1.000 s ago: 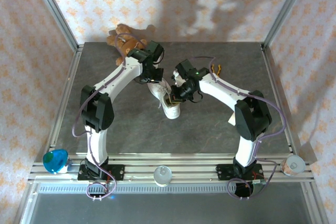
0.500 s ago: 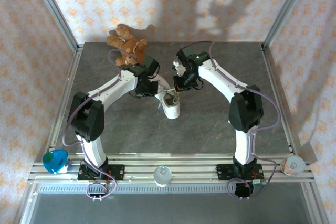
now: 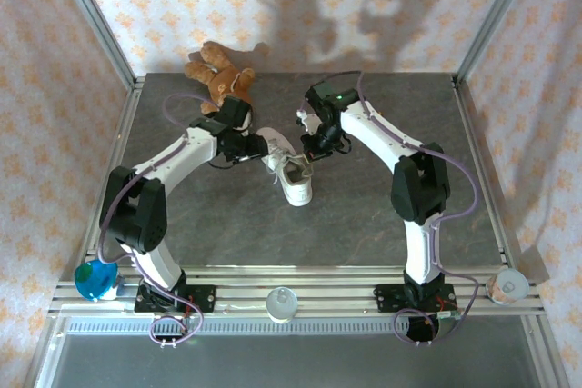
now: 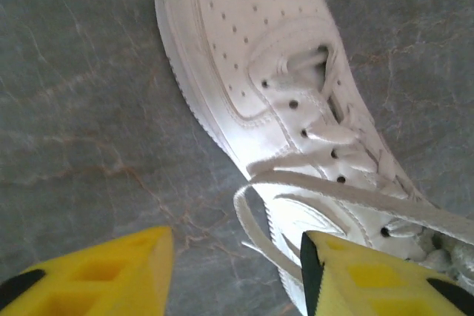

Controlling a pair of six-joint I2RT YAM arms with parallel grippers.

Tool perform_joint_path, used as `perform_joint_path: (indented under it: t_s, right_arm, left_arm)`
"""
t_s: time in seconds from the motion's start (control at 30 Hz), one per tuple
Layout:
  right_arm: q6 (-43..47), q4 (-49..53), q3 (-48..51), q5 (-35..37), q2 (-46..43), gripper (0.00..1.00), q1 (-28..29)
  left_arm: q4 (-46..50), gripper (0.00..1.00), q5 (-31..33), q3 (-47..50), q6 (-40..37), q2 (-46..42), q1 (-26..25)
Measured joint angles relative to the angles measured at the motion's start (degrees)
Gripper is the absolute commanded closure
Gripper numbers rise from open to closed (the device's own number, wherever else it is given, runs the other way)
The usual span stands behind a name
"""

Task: Tie the shoes

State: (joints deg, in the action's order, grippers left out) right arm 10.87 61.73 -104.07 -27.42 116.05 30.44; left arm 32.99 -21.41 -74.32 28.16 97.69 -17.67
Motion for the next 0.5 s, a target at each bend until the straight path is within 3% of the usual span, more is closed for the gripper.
perform_joint_path:
  t_s: [0.13, 0.27, 0.5]
  right_arm:
    - [1.0, 0.0, 0.0, 0.0, 0.0, 1.0, 0.0]
    - [1.4, 0.0, 0.0, 0.0, 0.0, 1.0, 0.0]
    - [1.4, 0.0, 0.0, 0.0, 0.0, 1.0, 0.0]
  left_arm:
    - [-4.9, 0.46, -4.7, 0.3, -0.2, 0.0, 2.9]
    - [-12.0, 0.52, -9.9, 1.9, -0.2, 1.1, 3.1]
    - [-24.4, 0.49, -15.0, 13.4, 0.4, 2.4, 3.1]
